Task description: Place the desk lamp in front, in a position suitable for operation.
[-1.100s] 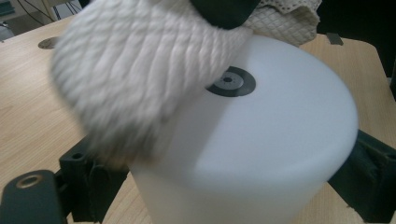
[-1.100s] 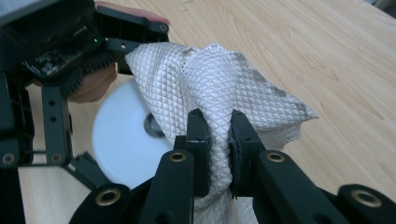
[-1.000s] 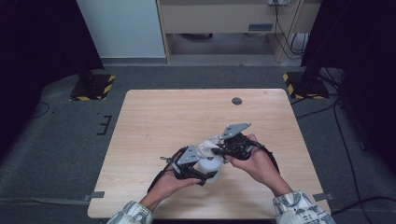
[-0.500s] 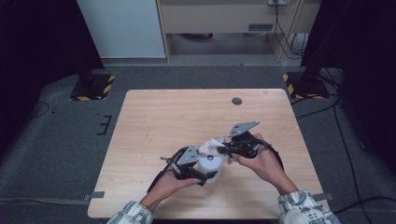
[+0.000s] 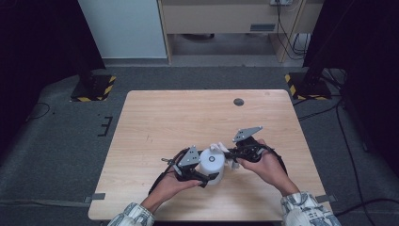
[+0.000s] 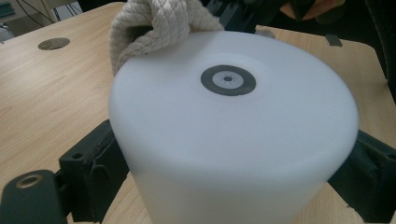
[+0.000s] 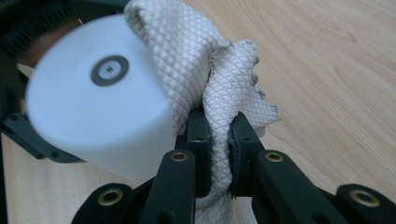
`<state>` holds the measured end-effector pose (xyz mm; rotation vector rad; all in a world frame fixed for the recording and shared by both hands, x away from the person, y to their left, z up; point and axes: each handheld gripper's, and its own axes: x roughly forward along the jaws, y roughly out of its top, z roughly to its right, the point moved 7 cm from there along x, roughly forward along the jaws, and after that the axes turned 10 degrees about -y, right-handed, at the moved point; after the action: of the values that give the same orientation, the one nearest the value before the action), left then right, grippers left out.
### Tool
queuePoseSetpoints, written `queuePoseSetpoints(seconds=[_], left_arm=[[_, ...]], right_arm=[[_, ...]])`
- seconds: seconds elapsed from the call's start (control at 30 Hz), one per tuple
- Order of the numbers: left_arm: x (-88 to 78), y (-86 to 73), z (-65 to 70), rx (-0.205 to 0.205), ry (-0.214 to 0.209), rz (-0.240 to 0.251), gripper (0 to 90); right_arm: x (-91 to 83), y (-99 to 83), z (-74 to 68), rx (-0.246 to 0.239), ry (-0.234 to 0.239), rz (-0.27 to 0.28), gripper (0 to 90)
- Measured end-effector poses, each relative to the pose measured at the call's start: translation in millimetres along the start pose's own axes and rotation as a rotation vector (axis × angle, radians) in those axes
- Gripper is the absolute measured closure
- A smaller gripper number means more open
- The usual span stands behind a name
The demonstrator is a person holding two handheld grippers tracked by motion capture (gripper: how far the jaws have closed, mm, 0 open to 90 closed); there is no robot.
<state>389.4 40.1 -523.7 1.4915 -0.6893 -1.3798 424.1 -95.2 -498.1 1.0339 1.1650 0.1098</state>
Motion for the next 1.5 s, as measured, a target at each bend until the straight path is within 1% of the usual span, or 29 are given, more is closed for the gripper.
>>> queuePoseSetpoints(seconds=[0.03, 0.07, 0.1, 0.2, 0.27, 0.4, 0.53, 0.63, 0.73, 0.87, 0.9, 0.93, 1.03, 1.07, 1.13, 1.23, 1.27, 1.37, 1.4, 1.5], left_arm=[[-0.1, 0.0, -0.1, 0.0, 0.0, 0.0, 7.7], [-0.1, 0.0, -0.1, -0.001, 0.0, 0.0, 7.7], [0.1, 0.0, 0.0, 0.0, 0.0, 0.001, 7.7], [0.1, -0.1, -0.1, 0.0, -0.001, 0.001, 7.7], [0.0, -0.1, -0.1, -0.001, -0.001, 0.001, 7.7], [0.2, 0.0, 0.1, 0.001, -0.001, 0.001, 7.7], [0.0, 0.0, 0.3, 0.002, -0.002, 0.0, 7.7], [0.0, 0.0, 0.3, 0.002, -0.002, 0.0, 7.7], [0.0, -0.1, 0.4, 0.002, -0.002, 0.0, 7.7], [0.1, -0.1, 0.3, 0.002, -0.002, 0.0, 7.7], [0.1, 0.0, 0.3, 0.002, -0.002, 0.0, 7.7], [0.1, 0.0, 0.3, 0.002, -0.002, 0.0, 7.7], [0.1, 0.0, 0.3, 0.001, -0.002, 0.0, 7.7], [0.1, -0.1, 0.2, 0.001, -0.003, 0.0, 7.7], [-0.1, -0.2, 0.1, 0.0, -0.003, 0.0, 7.7], [-0.2, -0.2, 0.0, -0.001, -0.003, 0.0, 7.7], [-0.3, -0.2, -0.1, -0.001, -0.003, -0.001, 7.7], [-0.3, -0.2, 0.0, 0.0, -0.003, -0.001, 7.7], [-0.2, -0.2, 0.0, 0.0, -0.003, -0.001, 7.7], [-0.2, -0.2, 0.1, 0.0, -0.003, -0.001, 7.7]], right_arm=[[4.7, -3.5, 0.5, 0.008, 0.008, 0.0, 82.1], [4.7, -3.5, 0.5, 0.008, 0.008, 0.0, 82.1], [8.5, -7.3, 0.6, 0.018, 0.017, -0.004, 82.1], [12.5, -10.1, 0.5, 0.02, 0.011, -0.005, 82.2], [15.5, -13.2, 0.5, 0.021, 0.017, -0.011, 82.3], [22.1, -20.0, 0.0, 0.031, 0.018, -0.033, 82.3], [26.6, -25.1, -0.9, 0.017, 0.018, -0.061, 82.3], [26.0, -25.1, -0.9, 0.016, 0.017, -0.062, 82.3], [23.8, -23.7, -0.4, 0.015, 0.018, -0.053, 82.2], [15.2, -16.1, 0.9, 0.042, 0.034, -0.007, 82.3], [11.5, -11.8, 1.4, 0.037, 0.033, 0.006, 82.3], [11.5, -11.8, 1.4, 0.037, 0.033, 0.006, 82.3], [6.8, -4.5, 1.7, 0.024, 0.028, 0.019, 82.2], [5.7, -2.0, 1.6, 0.028, 0.03, 0.023, 82.2], [5.9, 0.9, 2.5, 0.026, 0.033, 0.03, 82.3], [9.9, 1.5, 2.9, 0.039, 0.043, 0.031, 82.3], [11.2, 1.3, 3.1, 0.055, 0.048, 0.032, 82.4], [14.6, -0.3, 4.3, 0.075, 0.068, 0.041, 82.3], [15.6, -1.0, 4.1, 0.08, 0.07, 0.04, 82.4], [19.7, -3.6, 3.8, 0.074, 0.063, 0.023, 82.4]])
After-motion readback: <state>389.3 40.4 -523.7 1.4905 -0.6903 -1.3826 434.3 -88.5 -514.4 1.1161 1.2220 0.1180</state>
